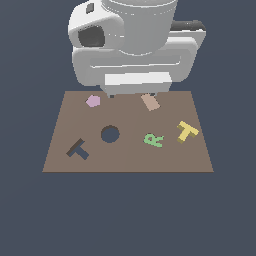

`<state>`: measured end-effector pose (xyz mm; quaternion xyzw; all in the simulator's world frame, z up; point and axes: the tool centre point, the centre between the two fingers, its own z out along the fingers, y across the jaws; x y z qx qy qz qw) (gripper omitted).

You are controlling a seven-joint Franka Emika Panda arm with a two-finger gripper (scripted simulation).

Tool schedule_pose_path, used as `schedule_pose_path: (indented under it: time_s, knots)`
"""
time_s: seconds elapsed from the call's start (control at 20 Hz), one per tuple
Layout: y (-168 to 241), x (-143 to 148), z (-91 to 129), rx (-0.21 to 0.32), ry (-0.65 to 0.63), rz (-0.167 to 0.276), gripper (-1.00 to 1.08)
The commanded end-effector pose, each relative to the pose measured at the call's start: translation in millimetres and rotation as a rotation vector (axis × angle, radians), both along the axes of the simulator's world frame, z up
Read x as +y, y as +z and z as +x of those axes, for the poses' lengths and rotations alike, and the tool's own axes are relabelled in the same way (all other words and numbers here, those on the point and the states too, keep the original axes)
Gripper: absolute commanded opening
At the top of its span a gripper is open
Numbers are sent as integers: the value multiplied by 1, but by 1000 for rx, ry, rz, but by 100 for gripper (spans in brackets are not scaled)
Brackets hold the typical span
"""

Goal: Insert a designated object into the corresponding slot on a board.

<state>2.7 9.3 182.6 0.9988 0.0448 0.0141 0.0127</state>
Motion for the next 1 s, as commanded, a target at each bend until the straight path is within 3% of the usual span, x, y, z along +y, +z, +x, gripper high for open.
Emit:
schedule_pose_path:
  time_s: [0.0,0.5,0.95]
  knots:
    - [0,0,0,0,0,0,100]
    - [-9,11,-2,1,-49,2,100]
    - [-32,41,-6,4,-177,7,100]
